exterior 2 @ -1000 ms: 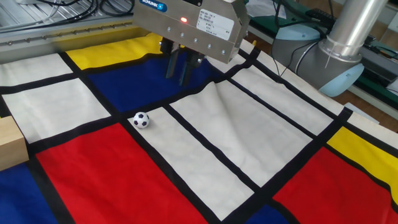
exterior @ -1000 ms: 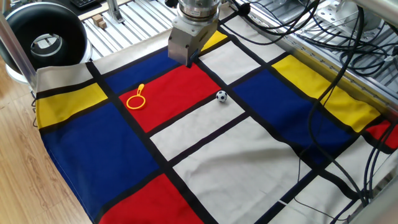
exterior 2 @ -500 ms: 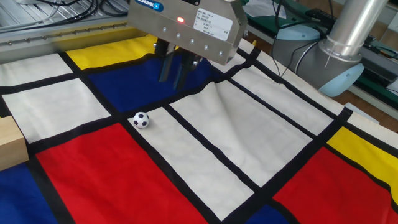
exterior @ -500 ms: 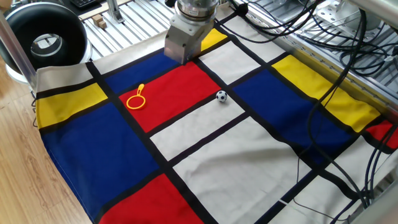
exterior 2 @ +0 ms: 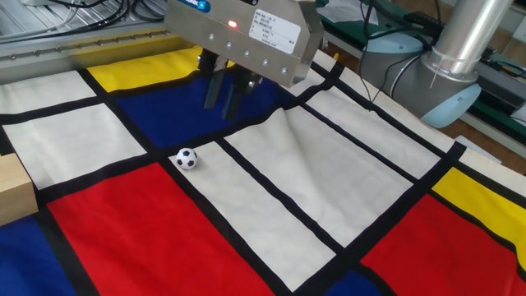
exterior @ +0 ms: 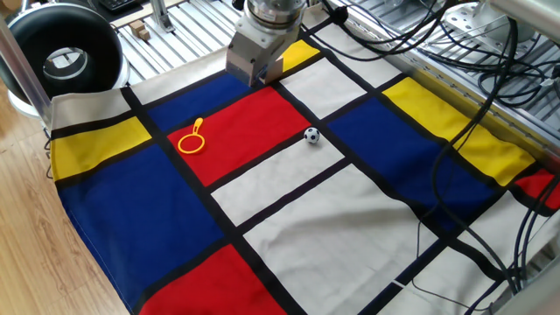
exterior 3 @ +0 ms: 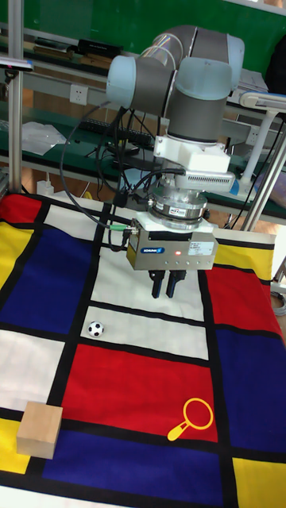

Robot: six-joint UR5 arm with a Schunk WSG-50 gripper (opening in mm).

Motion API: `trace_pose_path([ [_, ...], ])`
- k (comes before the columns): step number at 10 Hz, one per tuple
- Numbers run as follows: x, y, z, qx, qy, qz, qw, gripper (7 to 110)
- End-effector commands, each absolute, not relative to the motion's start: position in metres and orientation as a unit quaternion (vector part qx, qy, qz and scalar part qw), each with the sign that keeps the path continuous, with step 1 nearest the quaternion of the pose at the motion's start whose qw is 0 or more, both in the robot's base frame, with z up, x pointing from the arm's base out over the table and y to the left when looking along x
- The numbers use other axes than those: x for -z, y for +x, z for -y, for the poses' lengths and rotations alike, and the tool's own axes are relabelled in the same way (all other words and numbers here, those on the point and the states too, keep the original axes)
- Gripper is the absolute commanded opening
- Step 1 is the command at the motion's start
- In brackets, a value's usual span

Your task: Attach the bubble ring to the ball

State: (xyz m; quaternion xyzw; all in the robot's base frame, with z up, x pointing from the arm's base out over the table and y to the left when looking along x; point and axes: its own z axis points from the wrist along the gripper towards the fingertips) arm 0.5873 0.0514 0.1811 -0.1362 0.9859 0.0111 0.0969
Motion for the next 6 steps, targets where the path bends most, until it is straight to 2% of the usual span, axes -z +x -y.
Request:
trace_pose_path([
  [1, -0.182, 0.582, -0.056, -0.024, -0.143, -0.986, 0.088, 22],
  [3, -0.177, 0.569, -0.053, -0.015, -0.209, -0.976, 0.056, 22],
  [6, -0.124, 0.627, -0.089, -0.009, -0.253, -0.965, 0.069, 22],
])
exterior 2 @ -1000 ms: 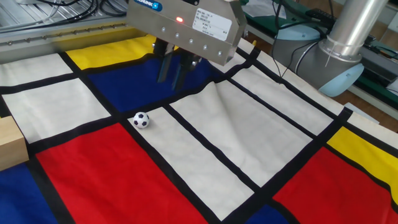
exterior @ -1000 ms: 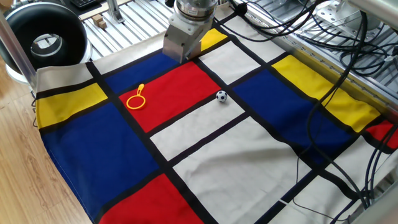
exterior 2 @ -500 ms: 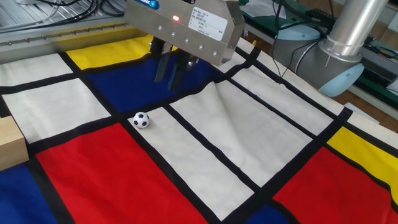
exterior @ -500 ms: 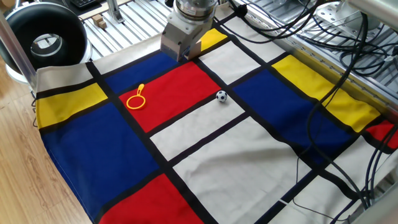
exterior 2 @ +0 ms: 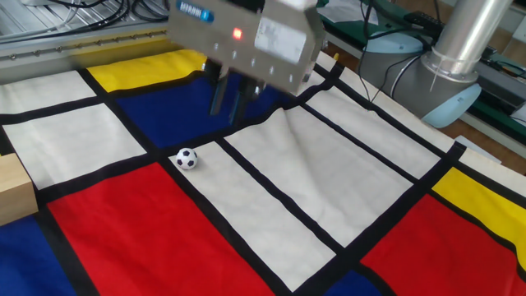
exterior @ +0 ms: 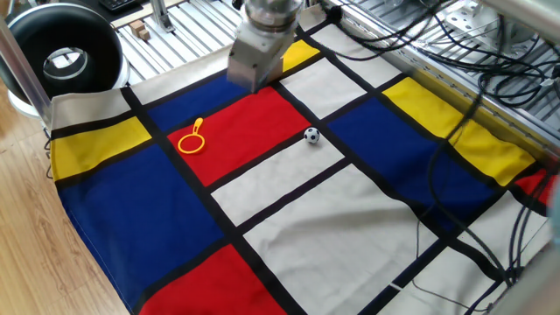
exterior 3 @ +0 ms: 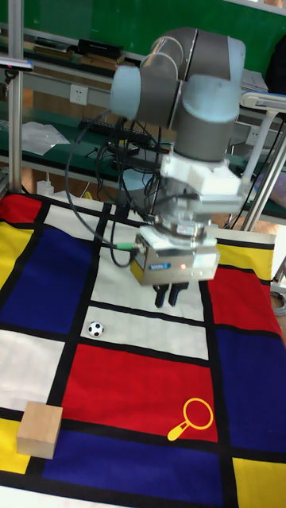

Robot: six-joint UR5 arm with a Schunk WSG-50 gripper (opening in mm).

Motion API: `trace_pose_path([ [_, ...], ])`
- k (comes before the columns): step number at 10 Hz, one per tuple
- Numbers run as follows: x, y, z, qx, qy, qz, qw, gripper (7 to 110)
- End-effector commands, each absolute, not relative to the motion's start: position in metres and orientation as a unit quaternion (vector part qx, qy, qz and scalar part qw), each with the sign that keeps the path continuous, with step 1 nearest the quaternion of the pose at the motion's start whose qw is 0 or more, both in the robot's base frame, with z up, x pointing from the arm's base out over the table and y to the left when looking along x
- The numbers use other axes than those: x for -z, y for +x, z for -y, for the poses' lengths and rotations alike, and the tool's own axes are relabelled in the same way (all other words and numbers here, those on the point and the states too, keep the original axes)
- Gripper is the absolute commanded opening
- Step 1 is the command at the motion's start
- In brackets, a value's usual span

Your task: Attach the bubble ring to the ball

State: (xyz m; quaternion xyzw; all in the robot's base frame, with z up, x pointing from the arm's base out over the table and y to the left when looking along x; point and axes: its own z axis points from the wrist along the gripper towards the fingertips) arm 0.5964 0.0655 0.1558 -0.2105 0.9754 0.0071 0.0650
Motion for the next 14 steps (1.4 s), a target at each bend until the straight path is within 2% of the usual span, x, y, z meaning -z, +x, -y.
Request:
trace_pose_path([
  [1, -0.102, 0.654, -0.100, -0.006, -0.273, -0.959, 0.080, 22],
  [3, -0.057, 0.695, -0.108, 0.010, -0.317, -0.944, 0.091, 22],
  [4, -0.036, 0.707, -0.119, -0.001, -0.324, -0.941, 0.095, 22],
  [5, -0.025, 0.714, -0.122, 0.009, -0.325, -0.941, 0.090, 22],
  [6, -0.025, 0.721, -0.122, 0.025, -0.329, -0.940, 0.084, 22],
  [7, -0.041, 0.720, -0.130, 0.027, -0.332, -0.940, 0.077, 22],
  [8, -0.038, 0.701, -0.126, 0.021, -0.333, -0.942, 0.038, 22],
  [10, -0.041, 0.640, -0.112, 0.001, -0.405, -0.910, -0.088, 22],
  [11, -0.043, 0.630, -0.111, -0.013, -0.467, -0.878, -0.106, 22],
  [12, -0.041, 0.644, -0.110, -0.003, -0.507, -0.858, -0.081, 22],
  [13, -0.039, 0.673, -0.098, 0.045, -0.560, -0.826, -0.046, 22],
  [14, -0.038, 0.675, -0.117, 0.017, -0.583, -0.812, -0.022, 22],
])
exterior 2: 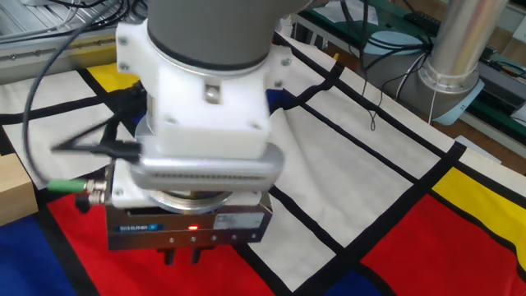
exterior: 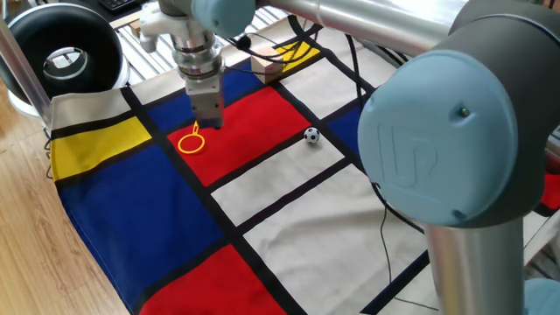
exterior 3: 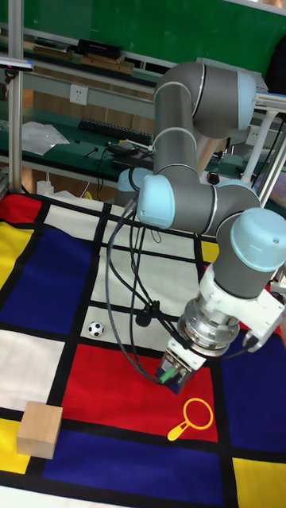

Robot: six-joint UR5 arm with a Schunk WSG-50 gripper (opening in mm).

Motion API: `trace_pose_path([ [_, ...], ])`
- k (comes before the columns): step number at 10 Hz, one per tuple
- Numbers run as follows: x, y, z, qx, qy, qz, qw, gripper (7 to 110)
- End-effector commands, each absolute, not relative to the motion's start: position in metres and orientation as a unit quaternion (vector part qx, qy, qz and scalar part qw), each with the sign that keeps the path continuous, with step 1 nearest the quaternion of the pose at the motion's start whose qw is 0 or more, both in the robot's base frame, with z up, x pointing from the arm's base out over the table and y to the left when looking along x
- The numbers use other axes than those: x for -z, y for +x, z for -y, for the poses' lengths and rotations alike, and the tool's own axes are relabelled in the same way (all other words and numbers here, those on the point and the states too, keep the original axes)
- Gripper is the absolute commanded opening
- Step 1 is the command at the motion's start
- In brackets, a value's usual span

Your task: Attach the bubble ring to the ball

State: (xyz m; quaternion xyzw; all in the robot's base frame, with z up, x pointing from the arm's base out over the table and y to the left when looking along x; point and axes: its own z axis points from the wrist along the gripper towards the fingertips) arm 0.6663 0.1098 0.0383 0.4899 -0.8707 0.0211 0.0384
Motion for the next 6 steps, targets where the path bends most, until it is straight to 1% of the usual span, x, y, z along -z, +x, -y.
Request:
trace_pose_path([
  [1, -0.038, 0.687, -0.135, -0.001, 0.595, 0.804, -0.019, 44],
  [2, -0.038, 0.697, -0.130, -0.021, 0.597, 0.802, -0.029, 44],
  [3, -0.040, 0.710, -0.116, -0.059, 0.602, 0.796, -0.031, 44],
  [4, -0.031, 0.716, -0.111, -0.066, 0.607, 0.791, -0.033, 44],
  [5, -0.022, 0.716, -0.117, -0.043, 0.614, 0.787, -0.045, 22],
  [6, -0.023, 0.719, -0.115, -0.043, 0.627, 0.776, -0.048, 22],
])
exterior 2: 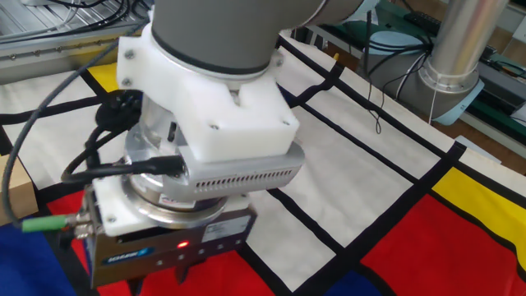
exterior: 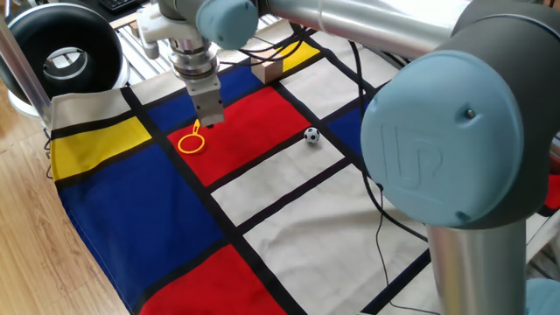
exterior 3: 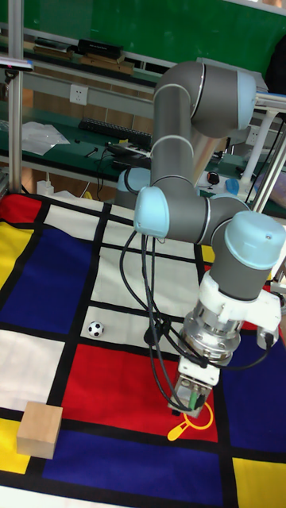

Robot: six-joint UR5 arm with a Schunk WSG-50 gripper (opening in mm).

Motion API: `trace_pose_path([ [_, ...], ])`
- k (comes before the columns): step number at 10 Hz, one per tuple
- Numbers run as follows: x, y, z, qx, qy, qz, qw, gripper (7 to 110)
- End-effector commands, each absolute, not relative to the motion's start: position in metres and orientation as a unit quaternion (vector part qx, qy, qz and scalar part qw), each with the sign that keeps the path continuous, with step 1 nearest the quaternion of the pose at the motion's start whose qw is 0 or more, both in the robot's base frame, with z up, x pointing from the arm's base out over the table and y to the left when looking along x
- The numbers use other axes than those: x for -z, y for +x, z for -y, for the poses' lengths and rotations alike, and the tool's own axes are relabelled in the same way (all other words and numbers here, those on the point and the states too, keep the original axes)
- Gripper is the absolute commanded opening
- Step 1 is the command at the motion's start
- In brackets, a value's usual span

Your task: Attach the bubble ring to the ball

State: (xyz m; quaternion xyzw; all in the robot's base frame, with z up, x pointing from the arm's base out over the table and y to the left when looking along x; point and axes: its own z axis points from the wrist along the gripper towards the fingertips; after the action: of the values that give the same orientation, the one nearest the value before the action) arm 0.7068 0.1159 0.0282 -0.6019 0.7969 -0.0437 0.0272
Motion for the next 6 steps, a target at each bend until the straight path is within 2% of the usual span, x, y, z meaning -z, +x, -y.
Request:
trace_pose_path([
  [1, -0.024, 0.725, -0.123, 0.042, -0.637, -0.767, 0.063, 22],
  [4, -0.022, 0.730, -0.133, 0.044, -0.642, -0.762, 0.073, 22],
  [6, -0.009, 0.737, -0.133, 0.051, -0.653, -0.752, 0.079, 22],
])
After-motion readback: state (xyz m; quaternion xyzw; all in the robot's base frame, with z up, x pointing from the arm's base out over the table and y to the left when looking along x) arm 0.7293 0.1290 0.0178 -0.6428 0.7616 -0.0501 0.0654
